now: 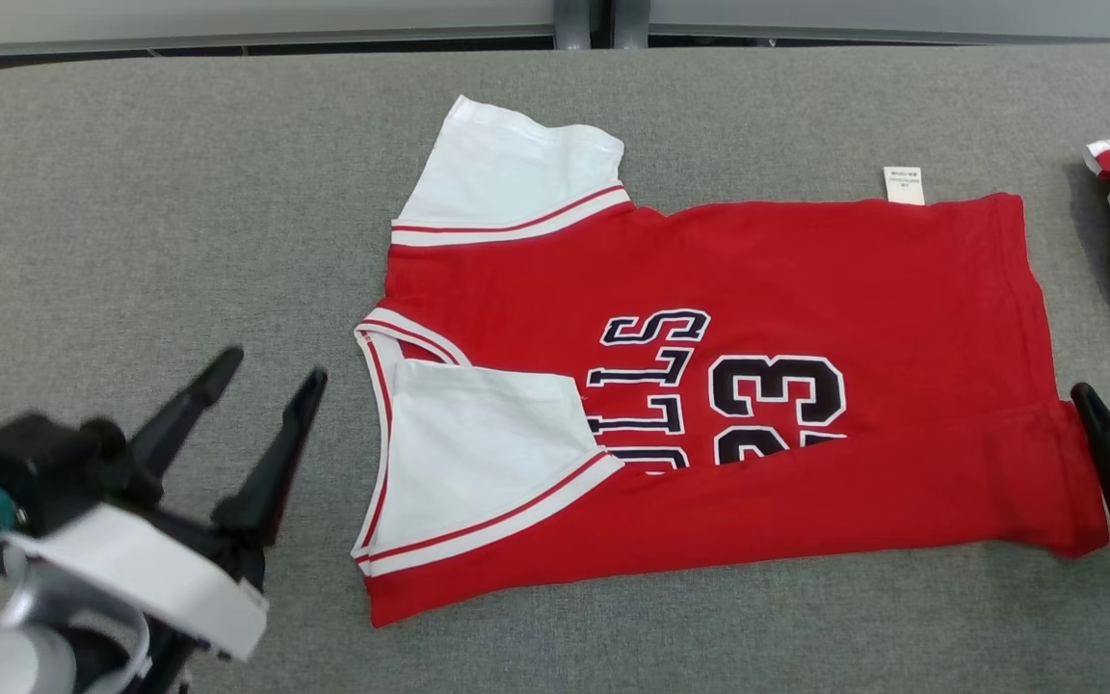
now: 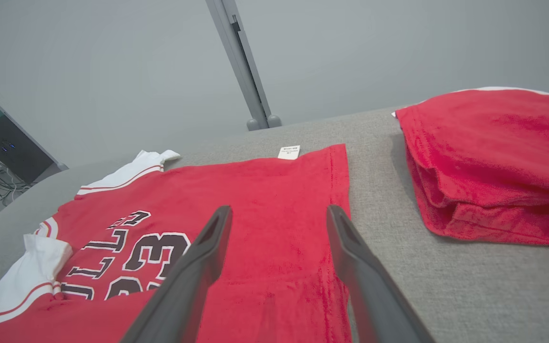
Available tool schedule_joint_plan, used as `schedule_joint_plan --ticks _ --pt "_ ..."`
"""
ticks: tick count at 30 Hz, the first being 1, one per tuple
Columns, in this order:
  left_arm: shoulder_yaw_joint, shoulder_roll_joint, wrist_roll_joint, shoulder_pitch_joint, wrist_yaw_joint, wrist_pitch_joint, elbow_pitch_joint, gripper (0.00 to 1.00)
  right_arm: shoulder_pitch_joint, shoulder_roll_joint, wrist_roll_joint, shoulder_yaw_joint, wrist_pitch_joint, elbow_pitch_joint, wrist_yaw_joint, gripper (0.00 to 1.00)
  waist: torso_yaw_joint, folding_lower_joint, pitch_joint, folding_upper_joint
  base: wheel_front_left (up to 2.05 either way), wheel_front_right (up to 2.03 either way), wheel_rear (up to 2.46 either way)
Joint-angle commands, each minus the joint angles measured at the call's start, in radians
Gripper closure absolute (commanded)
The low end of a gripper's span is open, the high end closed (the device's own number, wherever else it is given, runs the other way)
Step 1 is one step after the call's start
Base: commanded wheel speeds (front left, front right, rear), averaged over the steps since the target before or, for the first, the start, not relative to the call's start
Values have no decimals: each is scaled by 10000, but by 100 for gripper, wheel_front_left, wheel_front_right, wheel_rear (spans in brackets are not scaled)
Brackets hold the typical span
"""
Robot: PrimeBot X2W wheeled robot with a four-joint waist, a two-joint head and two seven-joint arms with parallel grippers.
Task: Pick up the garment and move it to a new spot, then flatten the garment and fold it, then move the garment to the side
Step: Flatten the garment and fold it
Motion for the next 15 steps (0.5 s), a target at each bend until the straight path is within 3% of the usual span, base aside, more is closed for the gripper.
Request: schedule_joint_plan --ticks 1,4,8,15 --pt "133 -31 -195 -866 -266 369 69 0 -288 234 -321 -9 -65 -45 -6 0 -61 0 201 0 0 0 0" --pt "200 -82 -558 -2027 -668 1026 542 0 -670 493 -707 42 -64 -44 -6 0 -120 0 411 0 0 0 0" --pt "172 -617 -1244 -4537 -1379 2302 2131 0 -1360 1103 -1283 16 -63 -97 -6 0 -403 0 1032 0 0 0 0" --pt "-630 -1190 -877 -8387 -2136 4461 5473 0 -2112 2024 -1859 162 -66 -275 -6 0 -1319 0 2308 0 0 0 0"
